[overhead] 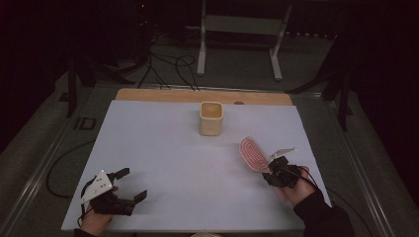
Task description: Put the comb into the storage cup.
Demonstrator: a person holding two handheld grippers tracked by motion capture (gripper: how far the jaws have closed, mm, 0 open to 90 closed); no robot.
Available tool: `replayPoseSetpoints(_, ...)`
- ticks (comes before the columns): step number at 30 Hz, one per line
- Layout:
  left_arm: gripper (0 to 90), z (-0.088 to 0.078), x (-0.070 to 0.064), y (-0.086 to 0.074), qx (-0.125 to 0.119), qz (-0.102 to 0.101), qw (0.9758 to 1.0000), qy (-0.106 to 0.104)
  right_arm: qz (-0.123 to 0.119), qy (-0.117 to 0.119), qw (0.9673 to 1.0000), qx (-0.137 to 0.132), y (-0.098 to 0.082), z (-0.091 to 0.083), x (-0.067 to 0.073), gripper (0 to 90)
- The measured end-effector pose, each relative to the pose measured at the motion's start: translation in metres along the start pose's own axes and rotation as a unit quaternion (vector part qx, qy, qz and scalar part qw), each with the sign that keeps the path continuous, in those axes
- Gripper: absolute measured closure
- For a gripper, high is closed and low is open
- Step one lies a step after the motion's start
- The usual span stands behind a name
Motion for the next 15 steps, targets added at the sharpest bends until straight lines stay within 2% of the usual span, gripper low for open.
replayPoseSetpoints(1,0.1,0.0,0.0,0.0,0.0,0.0,1.0,0.0,0.0,0.0,1.0,0.0,0.0,0.0,0.0,70.2)
replayPoseSetpoints(7,0.1,0.0,0.0,0.0,0.001,0.001,1.0,0.0,0.002,0.011,0.9988,-0.047,0.016,0.0,0.005,70.3)
replayPoseSetpoints(9,0.1,0.0,0.0,0.0,0.001,0.001,1.0,0.0,0.011,0.021,0.9976,-0.065,0.021,0.0,0.008,70.3)
replayPoseSetpoints(15,0.1,0.0,0.0,0.0,0.0,0.0,1.0,0.0,0.013,0.039,0.9934,-0.107,0.036,0.001,0.017,70.4)
Point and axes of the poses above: each handheld gripper's, and its own axes: z roughly forward along the jaws, y roughly out of its top, x roughly to its left, the point moved 9 cm from there along z, roughly forward along the jaws, and after that the axes turned 12 degrees about -z, right-handed, at the moved point
